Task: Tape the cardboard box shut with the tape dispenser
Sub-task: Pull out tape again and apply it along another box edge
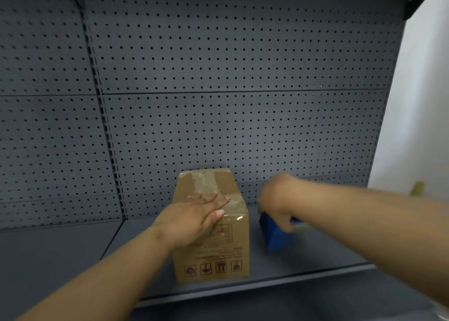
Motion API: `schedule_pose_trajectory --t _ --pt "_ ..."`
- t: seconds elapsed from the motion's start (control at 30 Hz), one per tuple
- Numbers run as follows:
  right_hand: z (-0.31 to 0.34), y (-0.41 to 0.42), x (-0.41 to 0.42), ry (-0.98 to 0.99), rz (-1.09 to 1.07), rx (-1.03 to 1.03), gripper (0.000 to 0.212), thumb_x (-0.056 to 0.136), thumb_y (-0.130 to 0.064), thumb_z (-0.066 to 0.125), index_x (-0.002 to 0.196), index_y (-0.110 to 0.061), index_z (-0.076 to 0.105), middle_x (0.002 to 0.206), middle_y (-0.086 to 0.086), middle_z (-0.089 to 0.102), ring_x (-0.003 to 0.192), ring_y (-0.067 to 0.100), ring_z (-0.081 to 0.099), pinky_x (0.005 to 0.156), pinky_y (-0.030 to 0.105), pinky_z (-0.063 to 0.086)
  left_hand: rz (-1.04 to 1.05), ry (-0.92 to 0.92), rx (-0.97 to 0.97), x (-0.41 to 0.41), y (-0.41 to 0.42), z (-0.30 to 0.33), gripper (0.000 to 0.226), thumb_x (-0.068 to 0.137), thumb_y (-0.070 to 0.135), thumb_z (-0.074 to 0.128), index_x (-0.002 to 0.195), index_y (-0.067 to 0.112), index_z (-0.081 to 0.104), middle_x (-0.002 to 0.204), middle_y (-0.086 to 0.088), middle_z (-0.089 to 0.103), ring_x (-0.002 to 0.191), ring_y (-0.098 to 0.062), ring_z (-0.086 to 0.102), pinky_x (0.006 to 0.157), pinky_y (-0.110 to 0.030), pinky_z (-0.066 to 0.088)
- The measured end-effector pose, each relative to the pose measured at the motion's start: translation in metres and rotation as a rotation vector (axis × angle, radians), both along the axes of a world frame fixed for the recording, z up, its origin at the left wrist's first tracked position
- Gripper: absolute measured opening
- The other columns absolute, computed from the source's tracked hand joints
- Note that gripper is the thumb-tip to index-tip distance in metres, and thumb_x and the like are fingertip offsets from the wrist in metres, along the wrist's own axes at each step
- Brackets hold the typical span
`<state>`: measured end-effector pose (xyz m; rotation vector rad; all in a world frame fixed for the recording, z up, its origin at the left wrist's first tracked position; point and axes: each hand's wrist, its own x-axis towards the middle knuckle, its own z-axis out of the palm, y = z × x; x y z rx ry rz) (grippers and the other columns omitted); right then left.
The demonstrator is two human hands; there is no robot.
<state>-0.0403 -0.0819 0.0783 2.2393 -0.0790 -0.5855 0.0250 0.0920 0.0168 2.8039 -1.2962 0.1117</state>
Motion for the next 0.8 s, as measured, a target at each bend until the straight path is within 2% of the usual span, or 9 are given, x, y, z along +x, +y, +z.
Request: schedule_pose_trajectory --t 0.07,0.13,0.17,0.23,0.3,0.37,0.43,0.6,0.8 --pt "-0.024 -0.013 0.012 -0.078 -0.005 0.065 0.077 0.063 -0.013 0.068 0.134 -0.029 0.043 0.085 -0.003 0.057 0.062 0.015 0.049 0.044 0.022 0.038 0.003 -0.006 -0.021 0.0 0.003 0.0 0.049 0.093 0.054 0.01 0.141 0.05 0.007 0.157 0.015 0.008 0.145 -0.016 0.008 0.115 -0.038 0.015" --pt "-0.029 -0.03 0.021 -0.236 -0.007 0.167 0.079 0.075 -0.025 0.067 0.142 -0.033 0.025 0.093 0.001 0.054 0.077 0.019 0.053 0.051 0.028 0.043 -0.012 -0.021 -0.025 0.002 0.003 0.0 0.049 0.093 0.054 0.01 0.142 0.05 0.007 0.157 0.015 0.007 0.145 -0.015 0.008 0.114 -0.035 0.014" --pt "-0.031 -0.041 0.024 -0.313 -0.01 0.194 0.085 0.078 -0.036 0.067 0.145 -0.035 0.014 0.106 0.004 0.054 0.091 0.022 0.055 0.061 0.031 0.047 -0.018 -0.03 -0.03 0.003 0.003 0.0 0.049 0.093 0.054 0.01 0.142 0.05 0.007 0.157 0.015 0.007 0.145 -0.015 0.008 0.114 -0.034 0.014" --pt "-0.038 -0.062 0.034 -0.433 -0.002 0.202 0.095 0.077 -0.059 0.061 0.146 -0.035 0.002 0.125 0.009 0.048 0.113 0.026 0.048 0.085 0.036 0.044 -0.027 -0.046 -0.043 0.003 0.002 0.0 0.052 0.09 0.057 0.006 0.142 0.05 0.007 0.156 0.016 0.006 0.145 -0.014 0.008 0.114 -0.031 0.014" --pt "-0.055 -0.076 0.041 -0.53 -0.015 0.287 0.087 0.08 -0.07 0.043 0.146 -0.034 0.0 0.132 0.012 0.042 0.121 0.03 0.043 0.098 0.039 0.037 -0.043 -0.057 -0.063 0.003 0.004 0.0 0.067 0.077 0.065 -0.007 0.141 0.051 0.006 0.156 0.017 0.006 0.145 -0.012 0.007 0.113 -0.03 0.016" --pt "-0.079 -0.086 0.046 -0.605 -0.033 0.398 0.068 0.09 -0.061 0.029 0.147 -0.034 0.002 0.135 0.015 0.041 0.121 0.032 0.042 0.101 0.041 0.033 -0.051 -0.065 -0.063 0.003 0.003 0.0 0.08 0.065 0.067 -0.016 0.141 0.052 0.005 0.156 0.018 0.005 0.145 -0.011 0.006 0.113 -0.028 0.016" --pt "-0.106 -0.096 0.051 -0.626 -0.044 0.448 0.057 0.096 -0.049 0.025 0.147 -0.035 0.002 0.135 0.014 0.04 0.12 0.032 0.042 0.101 0.041 0.033 -0.055 -0.072 -0.068 0.004 0.003 -0.001 0.082 0.063 0.067 -0.018 0.14 0.053 0.004 0.155 0.019 0.004 0.145 -0.01 0.005 0.113 -0.028 0.016" --pt "-0.15 -0.113 0.056 -0.687 -0.089 0.483 0.055 0.097 -0.045 0.027 0.145 -0.04 0.0 0.137 0.01 0.038 0.122 0.029 0.04 0.1 0.041 0.033 -0.066 -0.068 -0.088 0.006 0.003 -0.001 0.076 0.067 0.067 -0.013 0.14 0.054 0.004 0.155 0.021 0.003 0.145 -0.01 0.005 0.113 -0.027 0.017" --pt "-0.166 -0.128 0.057 -0.724 -0.097 0.546 0.06 0.097 -0.042 0.031 0.144 -0.042 -0.006 0.134 0.005 0.039 0.118 0.023 0.04 0.103 0.038 0.032 -0.078 -0.071 -0.061 0.005 0.004 0.001 0.076 0.065 0.067 -0.013 0.138 0.055 0.0 0.155 0.02 0.001 0.145 -0.011 0.004 0.114 -0.025 0.012"
